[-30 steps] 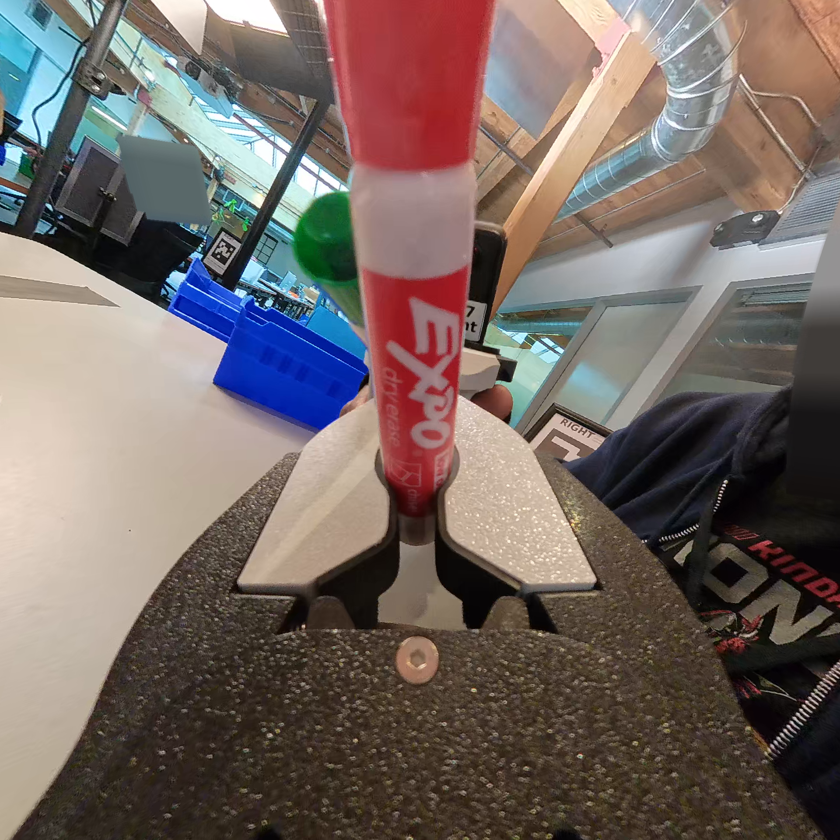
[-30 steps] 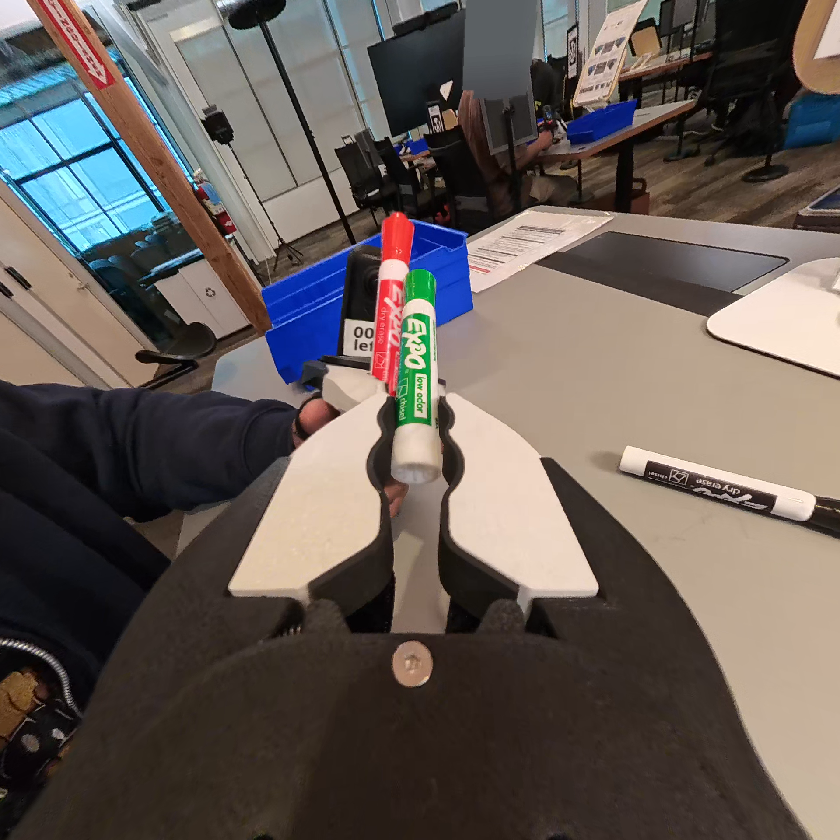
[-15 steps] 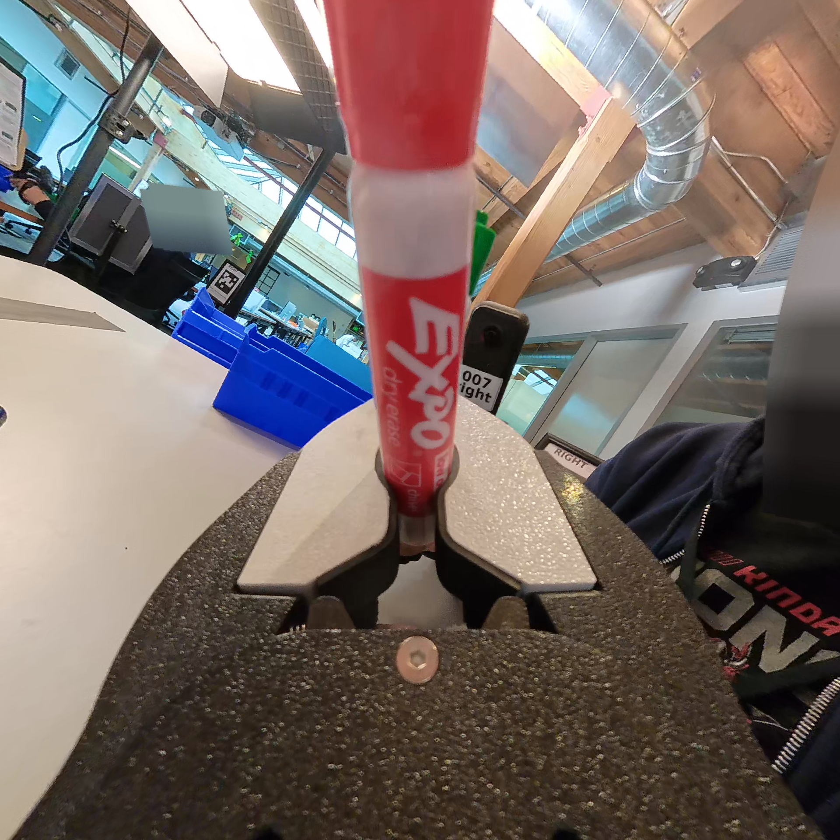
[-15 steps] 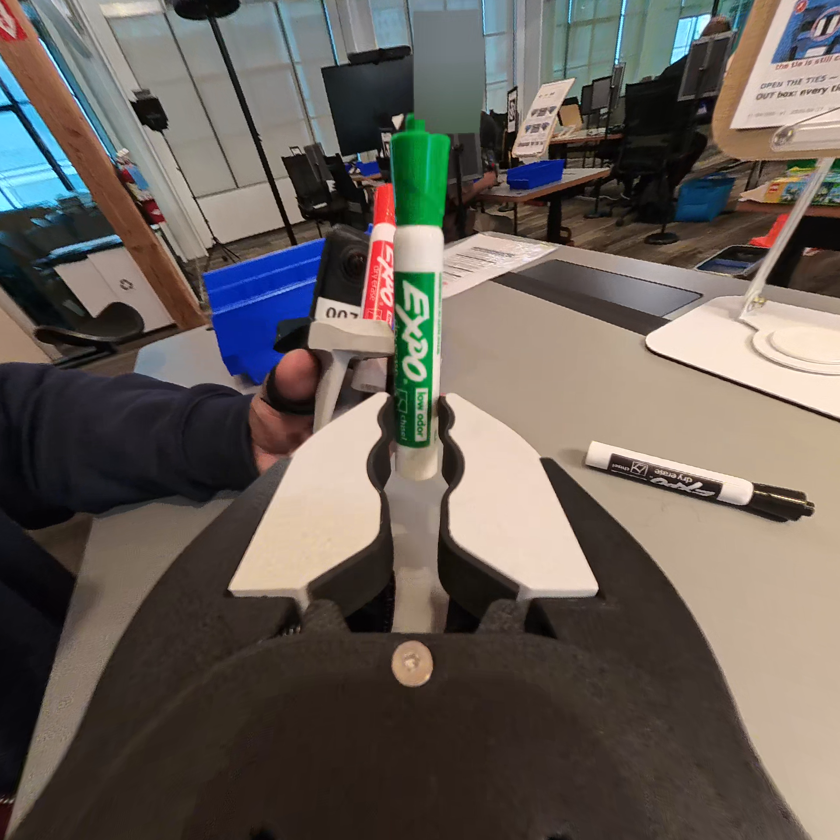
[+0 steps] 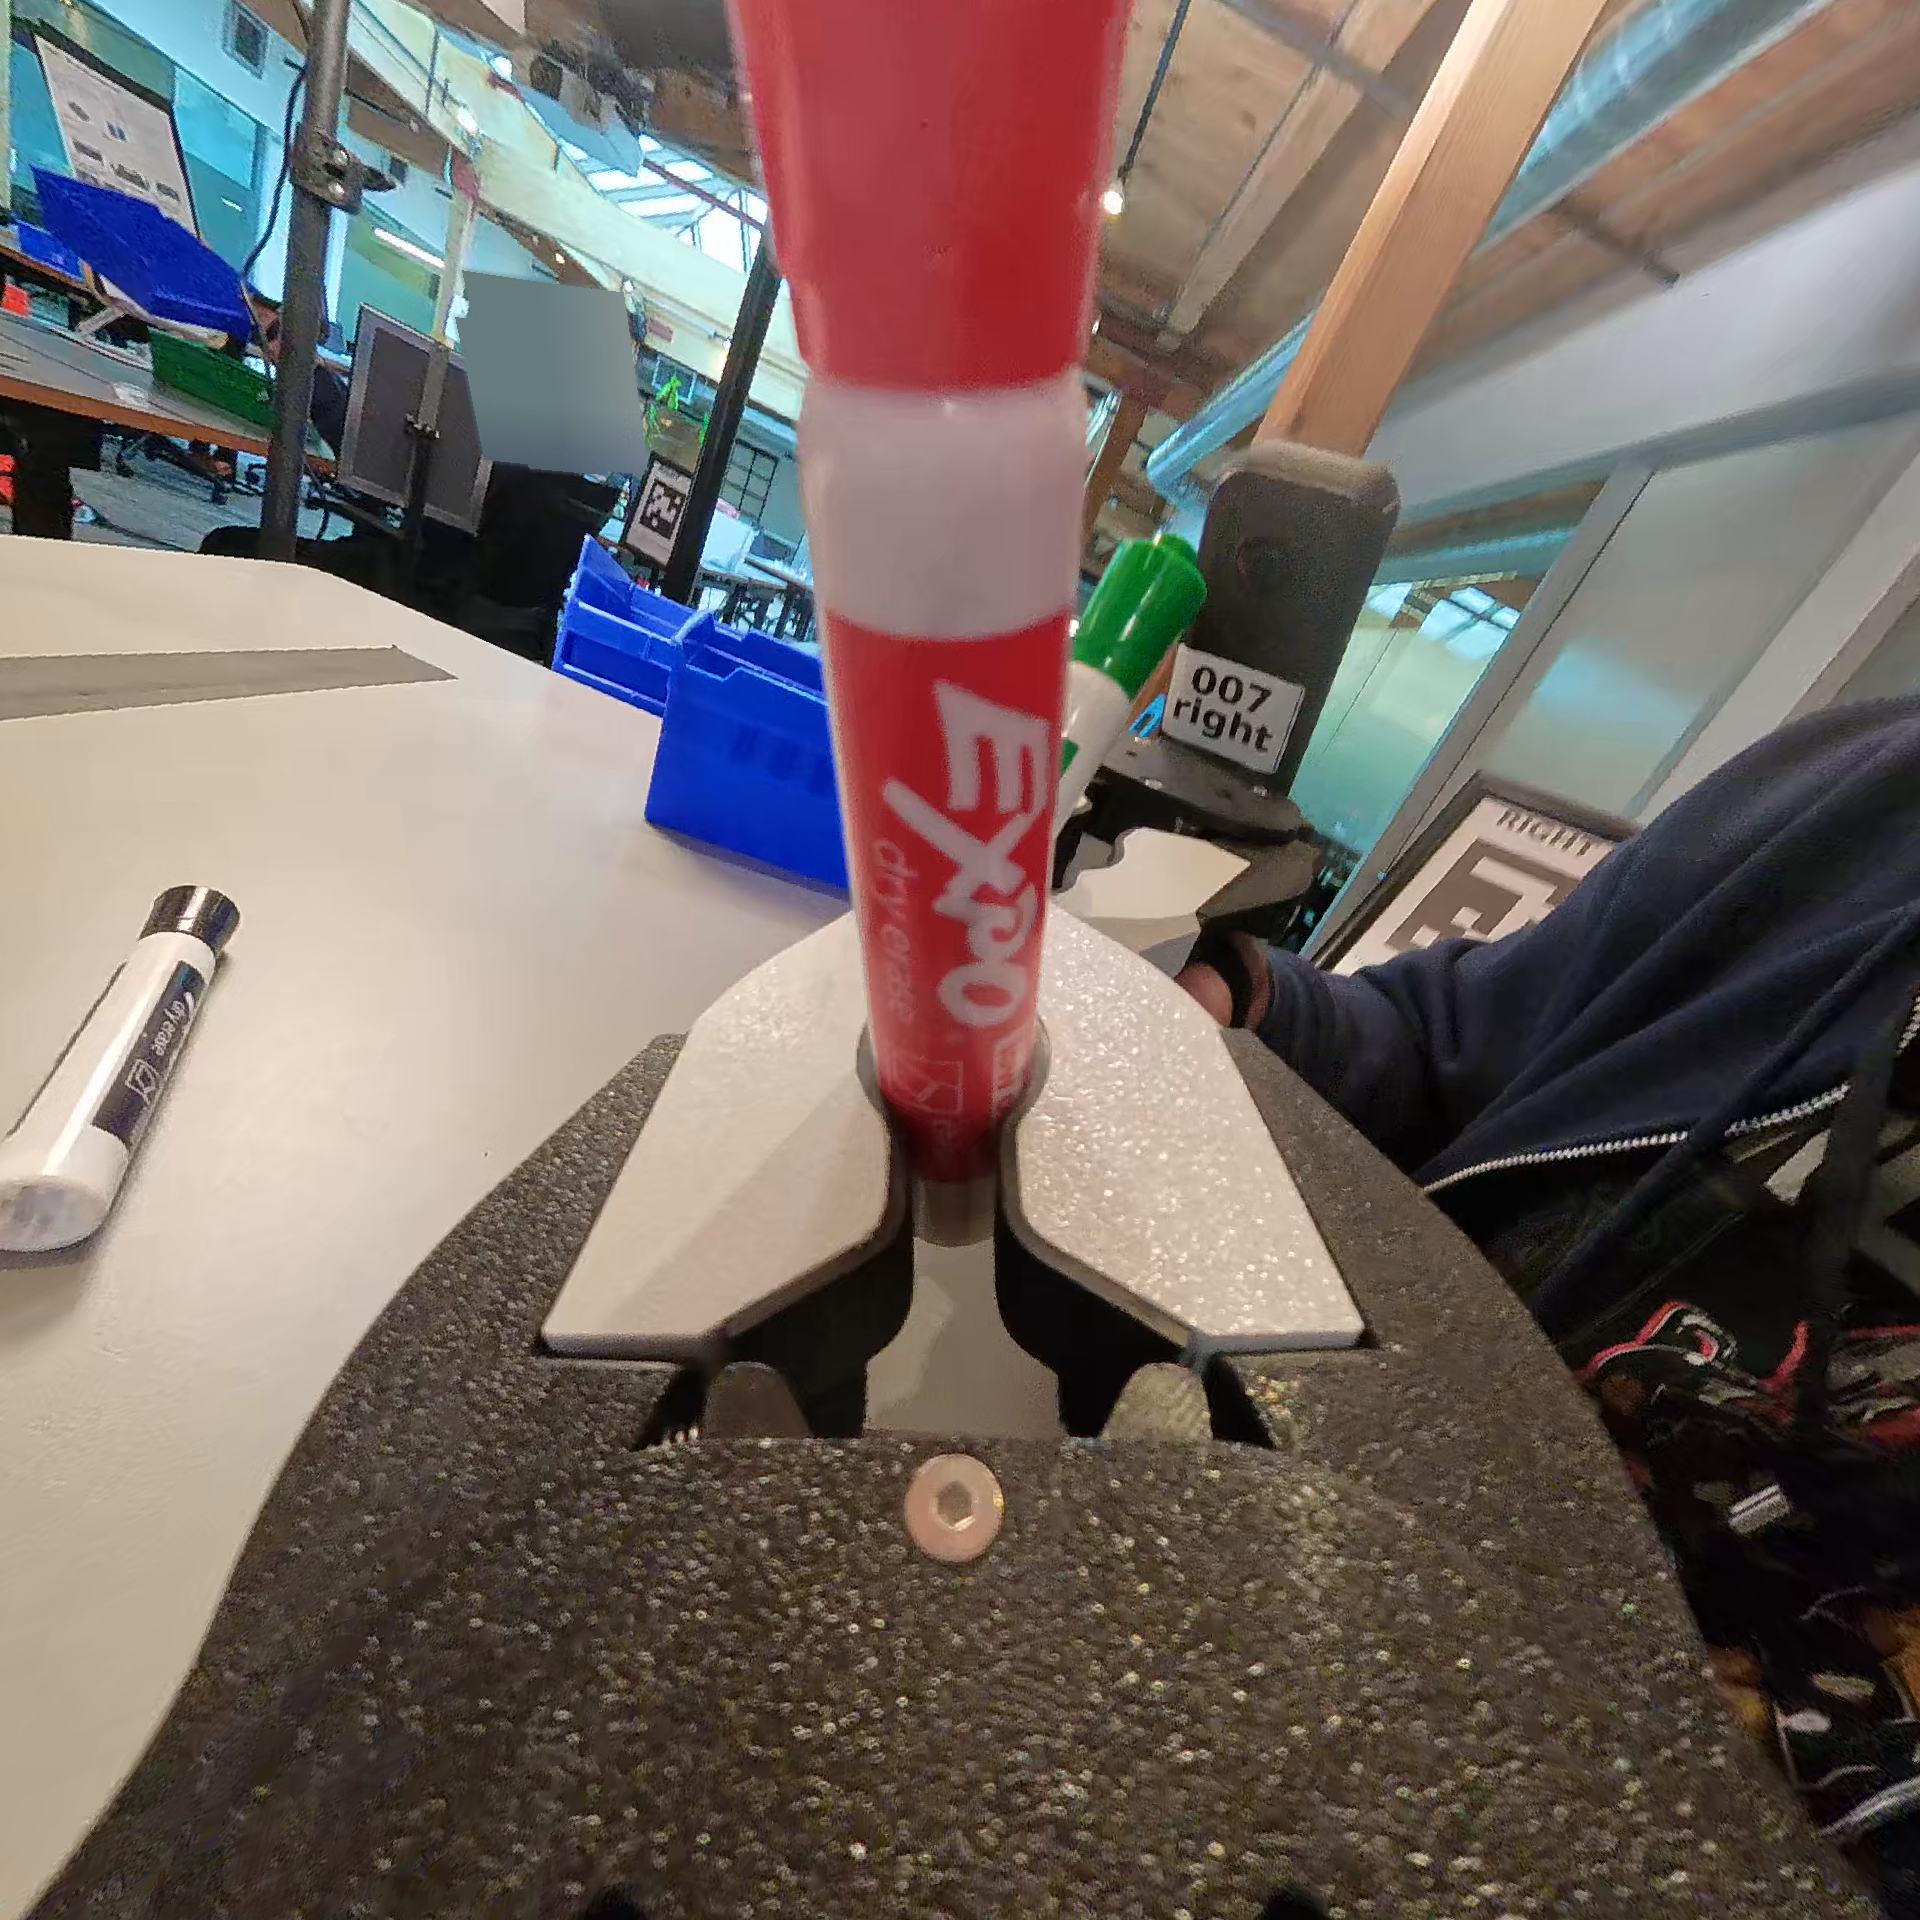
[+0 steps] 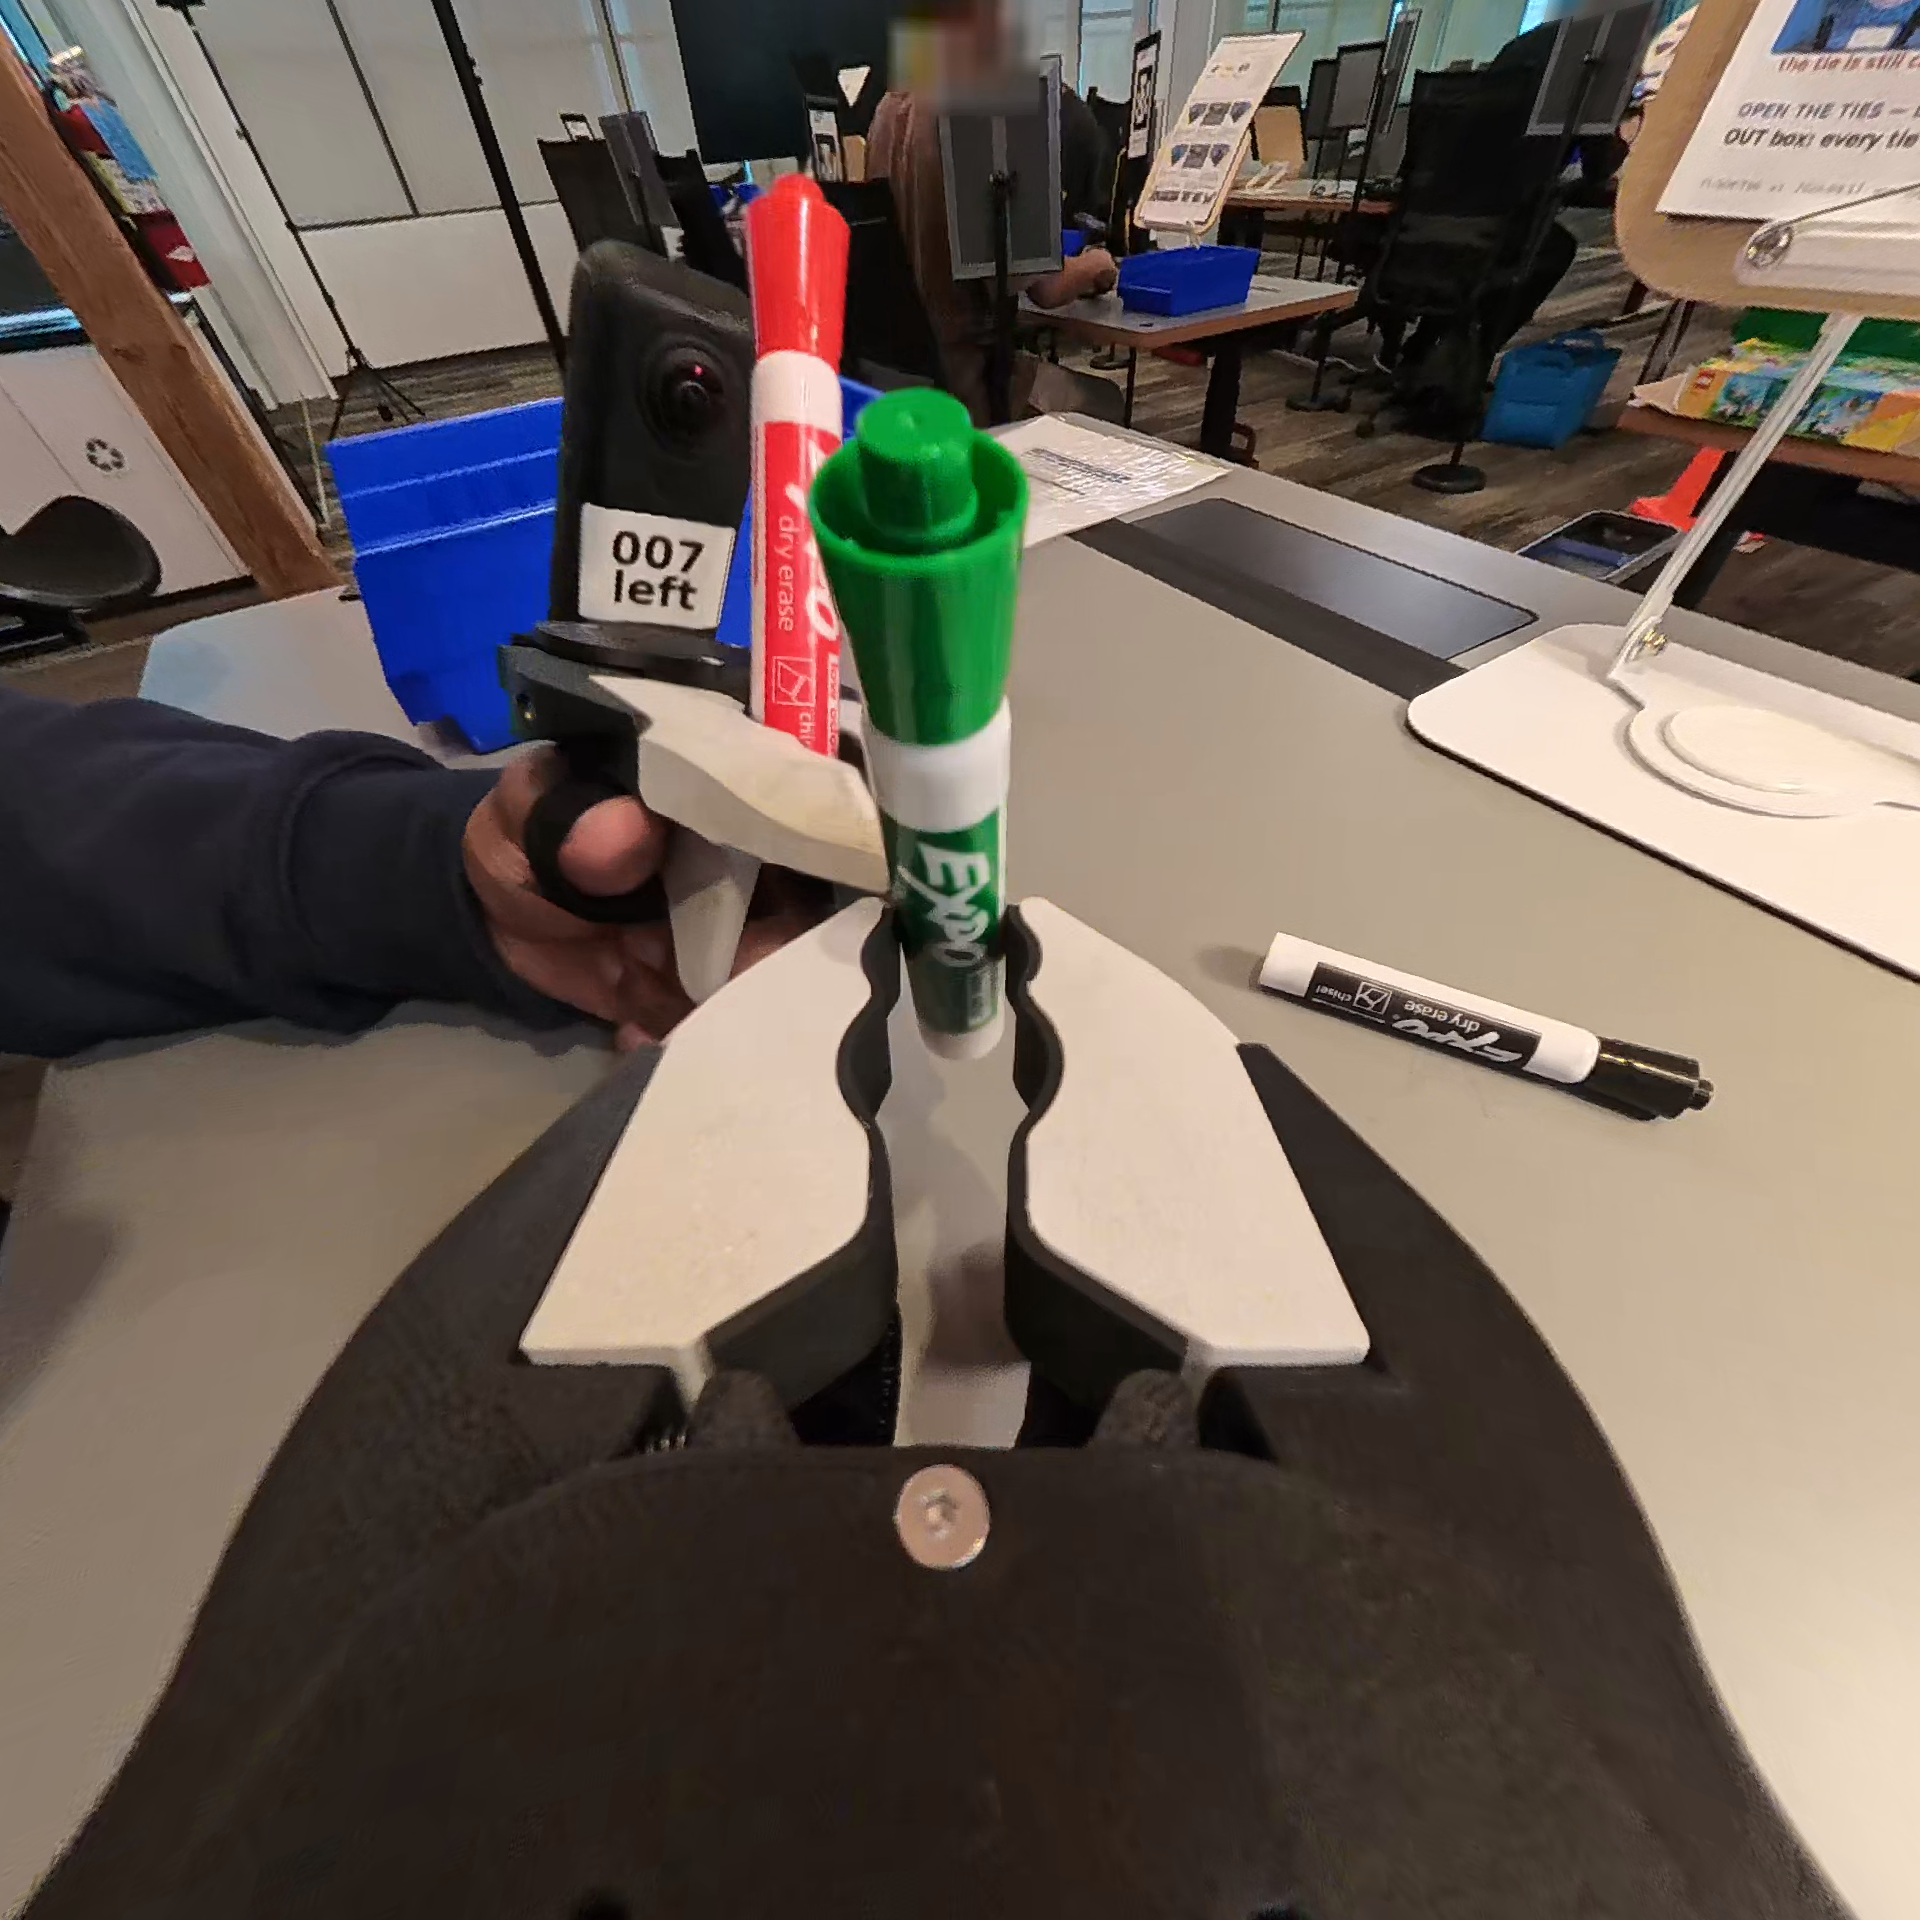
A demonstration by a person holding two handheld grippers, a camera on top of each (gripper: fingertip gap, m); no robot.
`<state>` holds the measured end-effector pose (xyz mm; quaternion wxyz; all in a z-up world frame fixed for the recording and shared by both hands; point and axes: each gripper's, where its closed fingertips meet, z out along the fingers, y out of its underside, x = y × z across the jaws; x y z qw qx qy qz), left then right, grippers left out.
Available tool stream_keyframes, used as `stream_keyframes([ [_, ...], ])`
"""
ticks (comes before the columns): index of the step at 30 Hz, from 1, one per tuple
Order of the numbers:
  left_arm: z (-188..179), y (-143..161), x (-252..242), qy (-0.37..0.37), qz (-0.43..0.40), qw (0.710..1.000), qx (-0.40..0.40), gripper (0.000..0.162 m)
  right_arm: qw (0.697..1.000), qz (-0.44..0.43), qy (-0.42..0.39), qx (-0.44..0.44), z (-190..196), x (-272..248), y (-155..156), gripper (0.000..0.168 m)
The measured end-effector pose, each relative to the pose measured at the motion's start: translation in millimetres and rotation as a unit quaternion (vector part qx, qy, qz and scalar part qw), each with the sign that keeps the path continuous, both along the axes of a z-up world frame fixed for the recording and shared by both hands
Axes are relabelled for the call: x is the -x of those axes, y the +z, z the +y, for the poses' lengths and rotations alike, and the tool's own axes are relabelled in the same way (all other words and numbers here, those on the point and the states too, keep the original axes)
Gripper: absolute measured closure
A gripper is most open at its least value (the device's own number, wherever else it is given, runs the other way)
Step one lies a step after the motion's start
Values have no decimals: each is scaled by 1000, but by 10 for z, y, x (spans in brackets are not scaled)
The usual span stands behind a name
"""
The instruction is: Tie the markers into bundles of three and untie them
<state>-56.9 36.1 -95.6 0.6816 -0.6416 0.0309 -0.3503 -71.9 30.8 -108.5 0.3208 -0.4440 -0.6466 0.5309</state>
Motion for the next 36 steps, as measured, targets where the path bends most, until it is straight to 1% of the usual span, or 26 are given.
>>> stream_keyframes([
  [4, 37, -123, -24, 9, 50, 998, 28, 151, 999, -13, 23, 24, 37, -65, -61, 148],
  [7, 50, -174, -57, 3, 66, 997, 47, 151, 998, -37, 41, 32, 39, -109, -165, 150],
  [13, 64, -315, -89, 2, 118, 989, 93, 151, 996, -84, 42, 1, 44, -111, -363, 149],
  [18, 44, -458, 11, 13, 176, 975, 138, 151, 983, -156, 55, -73, 35, -171, -598, 150],
  [22, 40, -492, 99, 22, 174, 973, 152, 151, 960, -234, 71, -140, 36, -230, -738, 150],
  [26, 34, -542, 130, 19, 171, 971, 164, 151, 942, -285, 91, -149, -20, -275, -831, 150],
  [30, 25, -559, 122, 14, 173, 970, 169, 151, 941, -293, 89, -145, -39, -261, -842, 150],
  [36, 18, -578, 85, 7, 180, 968, 172, 151, 943, -282, 85, -153, -61, -265, -849, 148],
])
